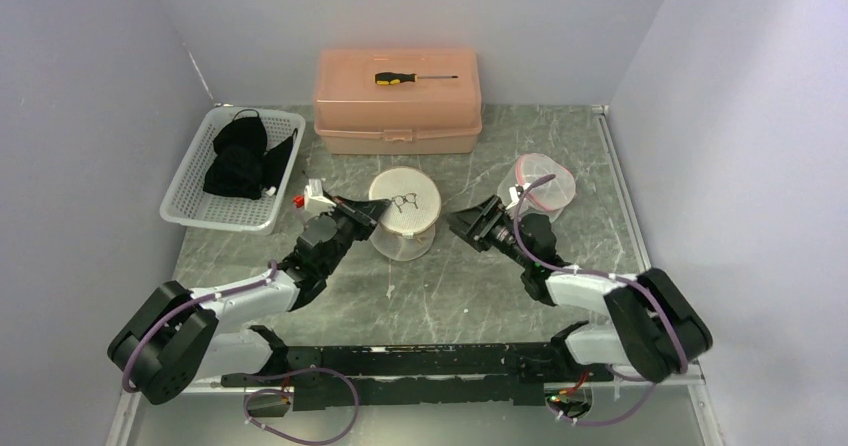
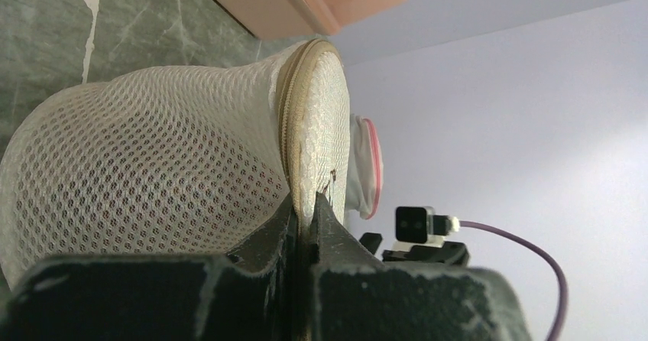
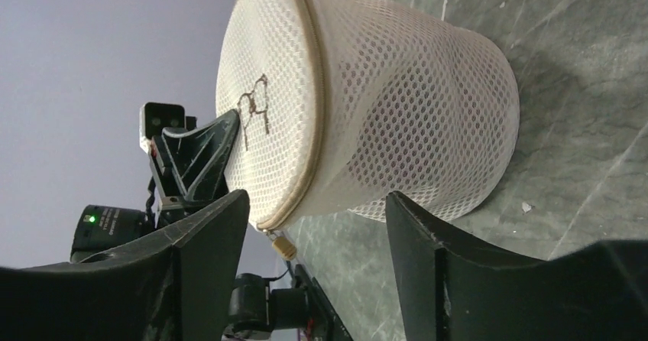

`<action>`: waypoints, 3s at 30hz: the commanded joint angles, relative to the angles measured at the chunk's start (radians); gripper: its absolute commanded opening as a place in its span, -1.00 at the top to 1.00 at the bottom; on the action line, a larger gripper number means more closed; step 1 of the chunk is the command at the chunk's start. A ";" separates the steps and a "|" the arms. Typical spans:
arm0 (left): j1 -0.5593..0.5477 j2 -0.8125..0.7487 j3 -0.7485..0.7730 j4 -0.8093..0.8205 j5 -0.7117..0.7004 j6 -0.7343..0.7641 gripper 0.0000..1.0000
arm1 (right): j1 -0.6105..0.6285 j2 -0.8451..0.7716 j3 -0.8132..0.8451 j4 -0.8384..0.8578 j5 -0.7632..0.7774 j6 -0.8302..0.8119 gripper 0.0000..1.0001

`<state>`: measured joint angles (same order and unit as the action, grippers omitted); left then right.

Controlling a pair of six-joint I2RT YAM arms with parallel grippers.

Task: Unzip the laundry bag and remove the bra
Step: Place the laundry bag at the center of the board, then unzip the laundry bag at the center of the board.

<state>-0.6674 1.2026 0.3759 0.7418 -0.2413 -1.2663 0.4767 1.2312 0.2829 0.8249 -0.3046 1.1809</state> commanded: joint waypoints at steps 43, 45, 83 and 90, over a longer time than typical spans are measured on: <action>0.007 -0.233 -0.114 -0.277 0.305 -0.111 -0.29 | 0.019 0.400 0.085 0.456 -0.104 0.221 1.00; 0.006 -0.207 -0.114 -0.253 0.305 -0.114 -0.27 | 0.022 0.395 0.090 0.445 -0.106 0.217 1.00; 0.007 -0.119 0.062 -0.380 0.205 -0.233 0.95 | 0.335 -0.288 0.253 -0.721 0.503 -0.673 -0.77; 0.006 -0.135 0.130 -0.534 0.182 -0.263 0.95 | 0.347 -0.285 0.222 -0.633 0.385 -0.707 -0.32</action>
<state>-0.6643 1.0840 0.4438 0.2955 -0.0254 -1.4921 0.8101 0.9371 0.4690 0.1337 0.0940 0.5274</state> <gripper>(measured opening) 0.063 0.669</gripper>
